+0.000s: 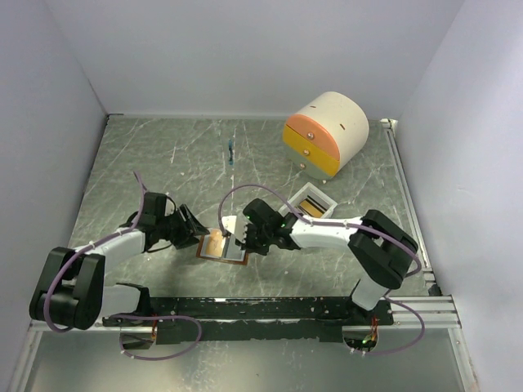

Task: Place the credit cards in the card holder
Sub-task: Close the card holder at the center of the board.

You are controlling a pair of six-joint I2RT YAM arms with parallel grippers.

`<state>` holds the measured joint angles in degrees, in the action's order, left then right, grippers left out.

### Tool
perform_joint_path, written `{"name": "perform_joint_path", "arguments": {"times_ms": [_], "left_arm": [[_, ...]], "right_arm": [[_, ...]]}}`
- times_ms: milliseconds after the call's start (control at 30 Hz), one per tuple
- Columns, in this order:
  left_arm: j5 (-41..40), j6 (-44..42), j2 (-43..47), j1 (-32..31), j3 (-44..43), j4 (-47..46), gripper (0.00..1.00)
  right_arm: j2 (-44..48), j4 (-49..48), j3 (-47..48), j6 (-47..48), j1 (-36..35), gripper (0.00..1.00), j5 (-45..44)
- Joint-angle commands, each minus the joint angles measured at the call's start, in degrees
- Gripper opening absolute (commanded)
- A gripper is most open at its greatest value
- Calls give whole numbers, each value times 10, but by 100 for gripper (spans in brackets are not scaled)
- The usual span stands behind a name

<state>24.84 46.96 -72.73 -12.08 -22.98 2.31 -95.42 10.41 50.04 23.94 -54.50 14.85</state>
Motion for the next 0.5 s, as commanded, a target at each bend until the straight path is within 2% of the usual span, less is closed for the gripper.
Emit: {"name": "perform_joint_path", "arguments": {"times_ms": [0,167,467], "left_arm": [[-10,-17,-6,6,-16,54,66],[20,-46,-37,48,-38,80,66],[-1,-38,-19,52,-27,84,65]], "right_arm": [[24,-77,-39,-46,1,0,-11],[49,-149,-71,-96,0,0,-7],[79,-237,-128,-147,0,0,-54]]}}
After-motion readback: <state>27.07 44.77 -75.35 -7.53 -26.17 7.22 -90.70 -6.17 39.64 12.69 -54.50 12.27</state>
